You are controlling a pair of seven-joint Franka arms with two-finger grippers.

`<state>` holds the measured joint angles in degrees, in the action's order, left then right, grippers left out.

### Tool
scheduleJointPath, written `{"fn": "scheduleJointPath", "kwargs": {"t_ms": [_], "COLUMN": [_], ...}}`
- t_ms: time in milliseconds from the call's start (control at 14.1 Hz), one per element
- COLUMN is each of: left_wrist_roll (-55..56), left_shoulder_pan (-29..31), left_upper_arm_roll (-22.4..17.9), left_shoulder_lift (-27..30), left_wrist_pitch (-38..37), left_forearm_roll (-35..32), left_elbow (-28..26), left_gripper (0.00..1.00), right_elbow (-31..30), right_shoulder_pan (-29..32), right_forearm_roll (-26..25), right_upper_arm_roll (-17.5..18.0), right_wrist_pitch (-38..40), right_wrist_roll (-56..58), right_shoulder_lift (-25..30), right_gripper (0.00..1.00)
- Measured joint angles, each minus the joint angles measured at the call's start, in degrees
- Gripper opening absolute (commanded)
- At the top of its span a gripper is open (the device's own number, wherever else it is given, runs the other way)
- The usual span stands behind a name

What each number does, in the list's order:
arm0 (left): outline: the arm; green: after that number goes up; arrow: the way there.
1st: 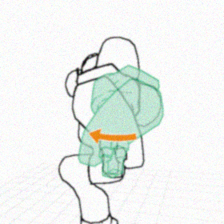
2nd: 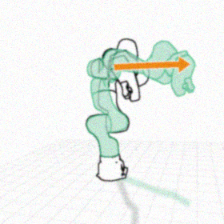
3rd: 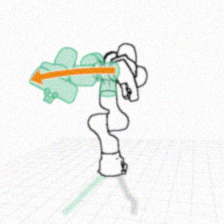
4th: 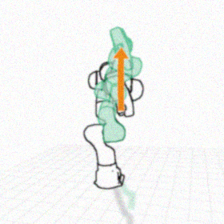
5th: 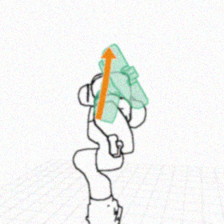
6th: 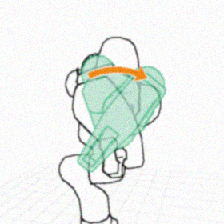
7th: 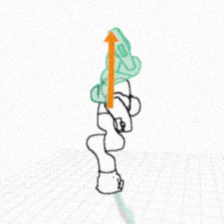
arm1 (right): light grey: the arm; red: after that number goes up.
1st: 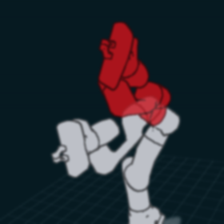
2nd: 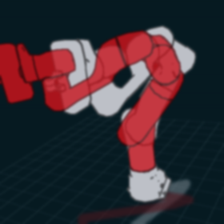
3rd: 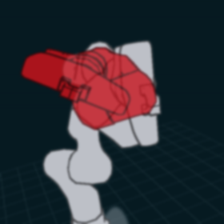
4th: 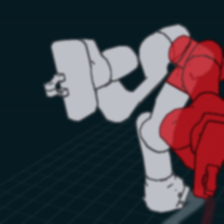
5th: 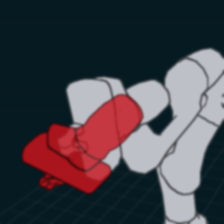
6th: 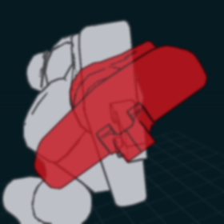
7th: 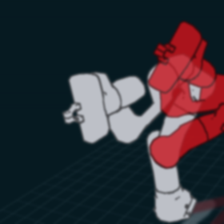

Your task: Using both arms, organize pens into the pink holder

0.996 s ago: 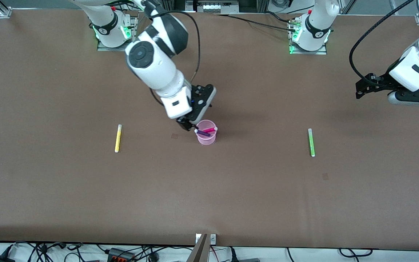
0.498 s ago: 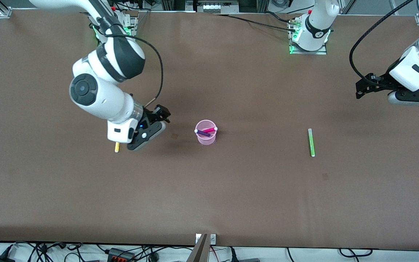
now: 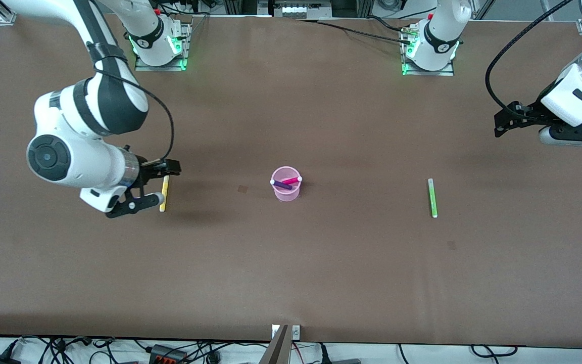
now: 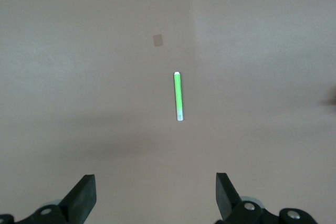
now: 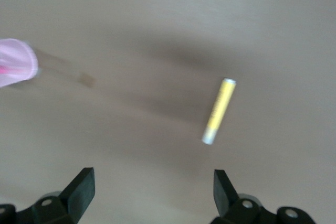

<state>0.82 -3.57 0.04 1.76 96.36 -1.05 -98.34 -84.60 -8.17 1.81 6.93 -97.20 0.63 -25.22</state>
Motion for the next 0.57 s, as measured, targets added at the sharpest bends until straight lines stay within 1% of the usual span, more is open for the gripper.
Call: {"fn": "scheduleJointPath", "kwargs": {"t_ms": [71,213,569], "left_wrist_roll": [0.0,0.0,0.0], "left_shoulder_pan": [0.0,0.0,0.0], "left_upper_arm_roll": [0.0,0.0,0.0], "left_shoulder_lift": [0.0,0.0,0.0], "left_wrist_pitch": [0.0,0.0,0.0], "left_forearm_roll": [0.0,0.0,0.0], "left_elbow": [0.0,0.0,0.0], "left_gripper": [1.00,1.00,1.00], "right_elbow": [0.1,0.2,2.4], "right_shoulder_pan": [0.0,0.0,1.7], "right_forearm_roll": [-1.6,-3.0,-3.1], "right_upper_arm_roll": [-0.2,-1.4,-7.2], "right_wrist_pitch": [0.3,0.5,1.6], "right_wrist_roll": [-0.1,-0.6,-0.9], "right_shoulder_lift": [0.7,2.8,8.3], "right_gripper": [1.00,1.00,1.00]}}
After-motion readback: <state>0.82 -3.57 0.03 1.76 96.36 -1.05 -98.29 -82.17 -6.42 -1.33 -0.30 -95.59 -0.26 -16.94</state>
